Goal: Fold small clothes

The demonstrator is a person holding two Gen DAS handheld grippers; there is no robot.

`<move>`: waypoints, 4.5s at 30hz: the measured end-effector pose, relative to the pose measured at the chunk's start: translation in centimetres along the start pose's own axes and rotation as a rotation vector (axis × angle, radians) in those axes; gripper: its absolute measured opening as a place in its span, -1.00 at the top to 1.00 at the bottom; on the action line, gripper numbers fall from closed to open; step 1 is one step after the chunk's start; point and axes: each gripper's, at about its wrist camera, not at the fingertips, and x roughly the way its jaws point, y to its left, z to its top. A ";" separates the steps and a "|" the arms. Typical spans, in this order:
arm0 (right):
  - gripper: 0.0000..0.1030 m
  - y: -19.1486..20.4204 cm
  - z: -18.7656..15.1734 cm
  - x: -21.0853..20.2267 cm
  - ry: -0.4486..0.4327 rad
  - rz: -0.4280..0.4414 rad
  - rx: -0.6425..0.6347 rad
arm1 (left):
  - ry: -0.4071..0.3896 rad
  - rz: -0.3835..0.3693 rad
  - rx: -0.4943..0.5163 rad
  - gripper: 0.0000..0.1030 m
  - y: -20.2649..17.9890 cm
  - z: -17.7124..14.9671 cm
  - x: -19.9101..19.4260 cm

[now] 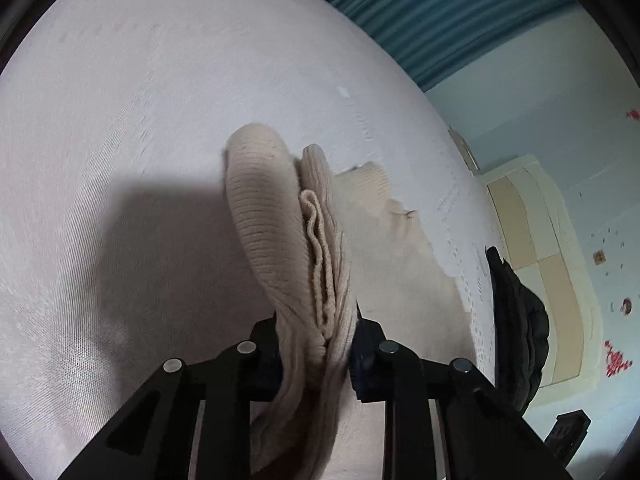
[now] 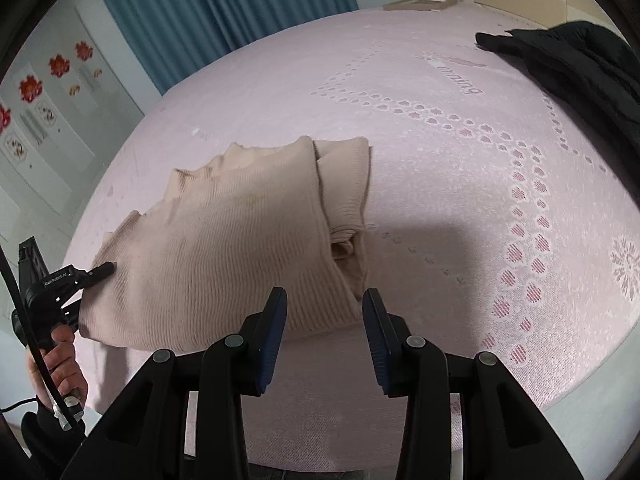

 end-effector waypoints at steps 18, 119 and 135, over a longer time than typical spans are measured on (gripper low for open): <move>0.25 -9.5 1.8 -5.4 -0.078 -0.033 0.162 | 0.022 0.119 0.329 0.58 -24.1 -4.5 4.2; 0.03 8.6 13.0 13.5 0.126 0.263 -0.064 | -0.030 0.018 0.240 -0.16 -0.1 1.3 1.7; 0.04 9.0 7.7 4.8 0.010 0.245 -0.260 | 0.084 0.254 0.612 -0.08 -6.0 -6.4 5.8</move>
